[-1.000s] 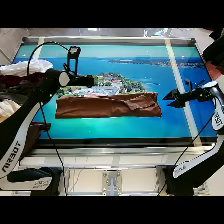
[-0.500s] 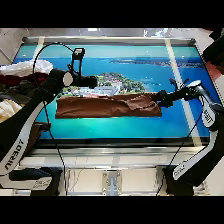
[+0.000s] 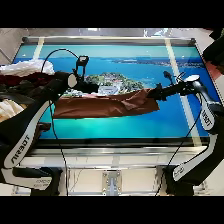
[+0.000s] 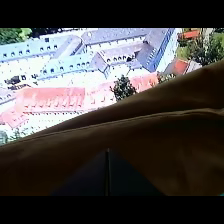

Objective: Fold the shirts.

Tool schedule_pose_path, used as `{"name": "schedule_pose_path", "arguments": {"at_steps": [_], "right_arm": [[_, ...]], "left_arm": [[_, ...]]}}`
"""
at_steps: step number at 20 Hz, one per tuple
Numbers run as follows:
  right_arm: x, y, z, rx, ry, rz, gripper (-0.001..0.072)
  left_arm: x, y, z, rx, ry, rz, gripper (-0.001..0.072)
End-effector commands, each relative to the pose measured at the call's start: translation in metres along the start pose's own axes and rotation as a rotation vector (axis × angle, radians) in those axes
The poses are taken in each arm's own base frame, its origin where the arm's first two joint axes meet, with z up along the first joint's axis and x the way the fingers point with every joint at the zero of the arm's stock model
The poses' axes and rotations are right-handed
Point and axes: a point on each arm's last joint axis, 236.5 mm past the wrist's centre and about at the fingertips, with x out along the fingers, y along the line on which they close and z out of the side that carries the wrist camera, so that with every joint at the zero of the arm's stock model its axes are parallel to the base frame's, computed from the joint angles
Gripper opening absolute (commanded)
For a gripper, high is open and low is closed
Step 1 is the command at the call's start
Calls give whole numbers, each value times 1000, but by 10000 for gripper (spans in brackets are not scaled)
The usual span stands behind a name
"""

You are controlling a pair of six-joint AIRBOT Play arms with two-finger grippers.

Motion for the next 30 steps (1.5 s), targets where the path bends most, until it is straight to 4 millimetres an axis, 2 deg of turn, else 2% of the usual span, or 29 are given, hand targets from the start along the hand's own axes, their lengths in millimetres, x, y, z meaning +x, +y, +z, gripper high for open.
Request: {"name": "schedule_pose_path", "arguments": {"at_steps": [1, 4, 5, 7, 10, 12, 14, 16, 18, 21, 24, 25, 26, 27, 28, 30], "right_arm": [[-28, 65, -23, -98, 24, 45, 16], [-55, 113, -42, -191, -23, 4, 16], [-62, 124, -51, -199, -29, -24, 16], [-75, 130, -67, -196, -45, -136, 15], [-82, 140, -78, -214, -68, -203, 15], [-78, 146, -76, -198, -80, -200, 15], [-65, 154, -63, -210, -116, -202, 14], [-41, 169, -46, -240, -166, -191, 13], [-6, 187, -35, -292, -176, -171, 13], [76, 218, -30, -358, -169, -127, 13], [165, 251, -30, -419, -220, -73, 32], [184, 265, -26, -432, -275, -48, 201], [198, 281, -24, -443, -327, -17, 481], [205, 296, -22, -456, -366, 8, 572], [205, 309, -21, -485, -398, 19, 571], [193, 312, -14, -569, -409, -30, 571]], "left_arm": [[31, -42, -35, -85, 136, -133, 14], [50, -106, -67, 16, 213, -264, 14], [55, -123, -76, 37, 228, -285, 14], [67, -152, -86, 79, 214, -304, 14], [72, -183, -86, 84, 171, -343, 14], [66, -182, -78, 94, 145, -340, 14], [49, -155, -52, 91, 86, -304, 14], [16, -107, -18, 97, 16, -226, 14], [-32, -51, 7, 70, -42, -147, 14], [-107, 19, 35, -25, -162, -59, 14], [-162, 63, 47, -95, -266, 5, 14], [-175, 74, 47, -112, -285, 23, 14], [-184, 82, 46, -126, -294, 38, 14], [-189, 89, 42, -135, -289, 51, 14], [-192, 94, 39, -142, -280, 61, 14], [-190, 101, 28, -144, -240, 78, 14]]}}
